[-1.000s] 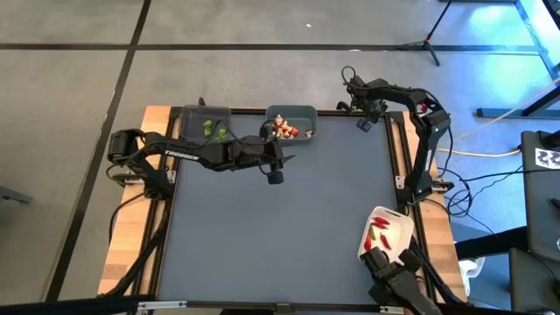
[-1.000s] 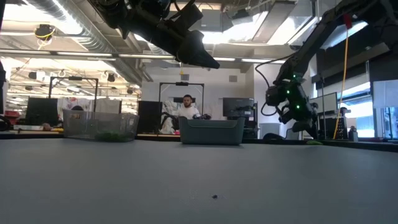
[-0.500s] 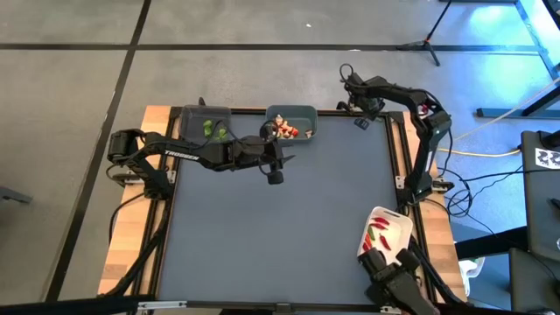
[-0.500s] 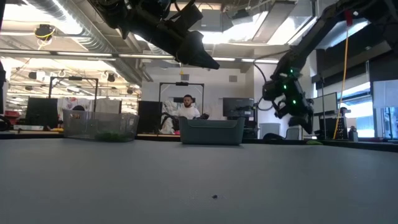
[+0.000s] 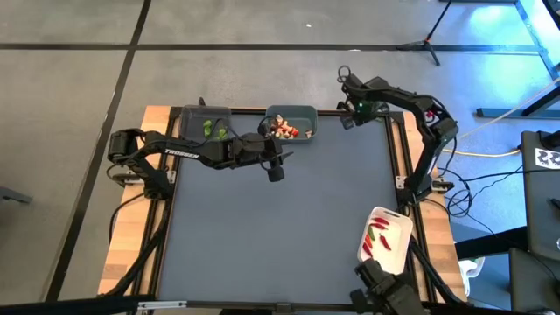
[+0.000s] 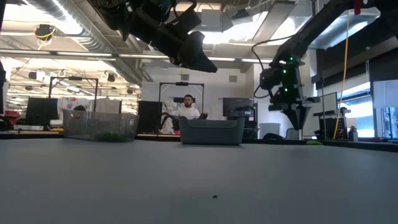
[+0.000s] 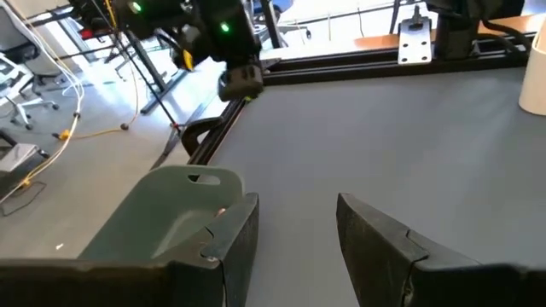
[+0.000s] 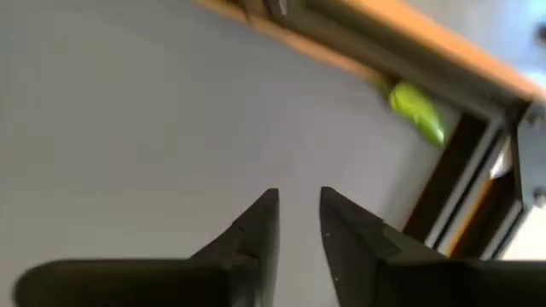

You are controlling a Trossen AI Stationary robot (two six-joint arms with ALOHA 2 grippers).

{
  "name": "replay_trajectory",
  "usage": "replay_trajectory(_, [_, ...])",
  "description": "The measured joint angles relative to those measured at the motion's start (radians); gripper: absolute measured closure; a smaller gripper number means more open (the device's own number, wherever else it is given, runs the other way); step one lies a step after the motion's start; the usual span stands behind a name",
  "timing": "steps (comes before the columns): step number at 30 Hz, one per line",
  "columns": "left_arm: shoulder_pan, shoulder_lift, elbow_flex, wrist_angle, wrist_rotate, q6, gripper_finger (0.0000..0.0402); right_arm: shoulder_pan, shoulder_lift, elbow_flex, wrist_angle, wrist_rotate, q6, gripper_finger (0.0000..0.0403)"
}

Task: Sort produce into baskets
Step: Put the green chili pepper into the white bin

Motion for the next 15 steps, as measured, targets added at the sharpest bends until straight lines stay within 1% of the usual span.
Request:
replay_trajectory(3, [0.0, 0.0, 0.0, -0.001, 0.0, 0.004, 0.0247, 0.0, 0.0, -0.058, 0.02, 0.045, 0.059, 0.0294])
replay_trajectory(7, [0.0, 0.0, 0.0, -0.001, 0.0, 0.026, 0.0247, -0.005, 0.0, -0.145, 0.047, 0.137, 0.154, 0.0233])
replay_trajectory(10, [0.0, 0.0, 0.0, 0.0, 0.0, 0.052, 0.0247, -0.005, 0.0, -0.19, 0.132, 0.16, 0.189, 0.0197])
replay_trajectory(12, [0.0, 0.0, 0.0, 0.001, 0.0, 0.075, 0.0247, -0.002, 0.002, -0.196, 0.16, 0.181, 0.222, 0.0184])
replay_trajectory(15, [0.002, 0.0, 0.0, 0.001, 0.001, 0.089, 0.0247, -0.009, 0.0, -0.192, 0.242, 0.188, 0.255, 0.018])
